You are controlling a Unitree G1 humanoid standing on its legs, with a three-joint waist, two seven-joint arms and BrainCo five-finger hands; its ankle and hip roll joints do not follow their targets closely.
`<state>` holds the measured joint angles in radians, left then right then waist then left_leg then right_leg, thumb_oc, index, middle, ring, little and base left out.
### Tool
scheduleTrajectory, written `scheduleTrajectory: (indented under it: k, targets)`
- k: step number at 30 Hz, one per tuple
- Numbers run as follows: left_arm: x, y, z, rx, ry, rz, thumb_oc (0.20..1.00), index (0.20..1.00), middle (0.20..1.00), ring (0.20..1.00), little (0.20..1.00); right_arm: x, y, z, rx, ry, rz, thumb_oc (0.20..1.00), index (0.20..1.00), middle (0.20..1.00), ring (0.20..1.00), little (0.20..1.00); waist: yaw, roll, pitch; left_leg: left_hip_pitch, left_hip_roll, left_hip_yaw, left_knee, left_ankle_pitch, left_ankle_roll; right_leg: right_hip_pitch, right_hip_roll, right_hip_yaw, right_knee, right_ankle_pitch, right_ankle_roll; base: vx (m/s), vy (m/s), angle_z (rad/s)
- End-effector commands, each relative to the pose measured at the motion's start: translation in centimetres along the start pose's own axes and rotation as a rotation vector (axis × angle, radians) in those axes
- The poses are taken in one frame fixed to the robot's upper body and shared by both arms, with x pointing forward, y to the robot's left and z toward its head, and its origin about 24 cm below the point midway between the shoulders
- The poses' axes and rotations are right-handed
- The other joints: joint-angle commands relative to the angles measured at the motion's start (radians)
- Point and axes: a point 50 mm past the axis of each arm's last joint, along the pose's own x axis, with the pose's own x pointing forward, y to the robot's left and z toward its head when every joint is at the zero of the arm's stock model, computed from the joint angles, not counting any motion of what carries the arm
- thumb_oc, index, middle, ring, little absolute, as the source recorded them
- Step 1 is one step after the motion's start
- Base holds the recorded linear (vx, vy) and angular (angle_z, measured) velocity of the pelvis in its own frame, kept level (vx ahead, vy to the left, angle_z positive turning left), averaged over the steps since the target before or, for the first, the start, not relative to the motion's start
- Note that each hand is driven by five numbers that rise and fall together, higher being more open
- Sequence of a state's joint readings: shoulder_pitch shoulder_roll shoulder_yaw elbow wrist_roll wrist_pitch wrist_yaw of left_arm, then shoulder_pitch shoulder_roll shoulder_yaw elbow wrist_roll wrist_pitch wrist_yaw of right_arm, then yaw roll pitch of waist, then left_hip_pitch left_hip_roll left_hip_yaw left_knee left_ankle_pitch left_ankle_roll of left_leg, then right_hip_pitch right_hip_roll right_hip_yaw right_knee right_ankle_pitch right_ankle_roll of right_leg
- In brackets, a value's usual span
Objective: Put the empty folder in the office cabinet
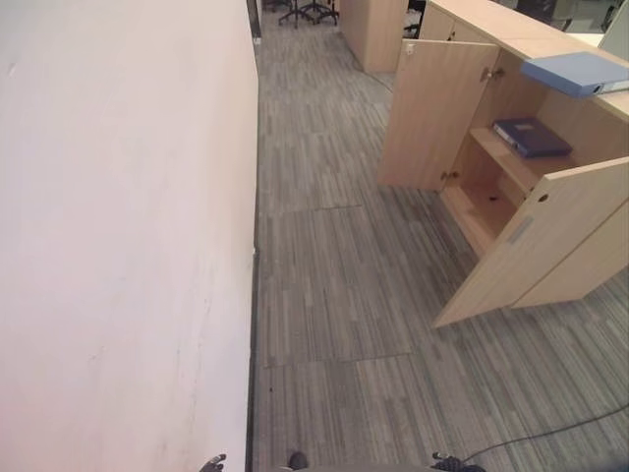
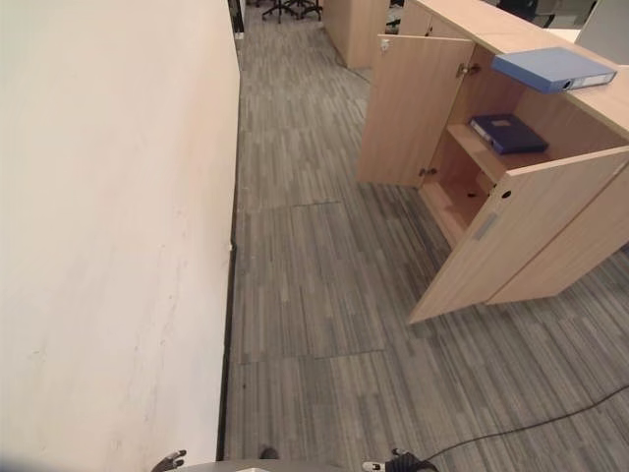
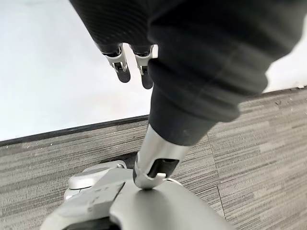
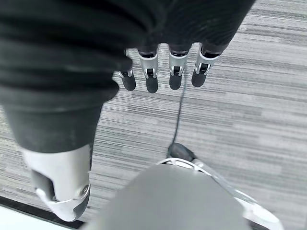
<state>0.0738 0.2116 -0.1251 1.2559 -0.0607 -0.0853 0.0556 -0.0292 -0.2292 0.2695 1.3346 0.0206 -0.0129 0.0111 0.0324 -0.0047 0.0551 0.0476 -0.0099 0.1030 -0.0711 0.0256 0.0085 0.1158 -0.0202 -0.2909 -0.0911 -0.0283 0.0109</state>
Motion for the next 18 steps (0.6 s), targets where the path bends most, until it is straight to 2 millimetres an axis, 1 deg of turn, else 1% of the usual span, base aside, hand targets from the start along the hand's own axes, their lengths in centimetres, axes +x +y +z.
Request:
scheduleTrajectory:
  k: [1, 3, 8, 18]
  targets:
    - [0.18, -0.01, 0.1, 0.045, 0.03, 0.003, 1.0, 1.0, 1.0, 1.0, 1.0, 0.11, -0.83, 1.11, 0.02, -0.017, -0.018, 1.0, 1.0, 1.0, 1.0, 1.0, 0.005, -0.013, -0.014, 0.013, 0.027, 0.003, -0.016, -0.059, -0.048, -0.042, -0.065, -0.042, 0.004, 0.062, 0.122, 0.0, 0.0, 0.0]
    - [0.1, -0.22, -0.41, 0.017, 0.051, -0.005, 1.0, 1.0, 1.0, 1.0, 1.0, 0.1, -0.82, 1.01, 0.02, -0.013, -0.016, 1.0, 1.0, 1.0, 1.0, 1.0, 0.005, -0.013, -0.015, 0.015, 0.027, 0.003, -0.016, -0.06, -0.048, -0.042, -0.065, -0.041, 0.004, 0.062, 0.122, 0.0, 0.0, 0.0]
    - [0.03, -0.33, -0.85, 0.006, 0.071, -0.02, 1.0, 1.0, 1.0, 1.0, 1.0, 0.1, -0.81, 0.92, 0.011, -0.007, -0.008, 1.0, 1.0, 1.0, 1.0, 1.0, 0.003, -0.013, -0.018, 0.017, 0.028, 0.004, -0.016, -0.06, -0.048, -0.041, -0.064, -0.041, 0.004, 0.06, 0.121, 0.0, 0.0, 0.0]
    - [0.16, -0.46, -0.16, 0.078, 0.048, -0.036, 1.0, 1.0, 1.0, 1.0, 1.0, 0.11, -1.01, 1.21, -0.014, -0.011, -0.009, 1.0, 1.0, 1.0, 1.0, 1.0, -0.004, -0.009, -0.019, 0.021, 0.029, 0.009, -0.016, -0.064, -0.049, -0.041, -0.065, -0.035, 0.004, 0.062, 0.121, 0.0, 0.0, 0.0]
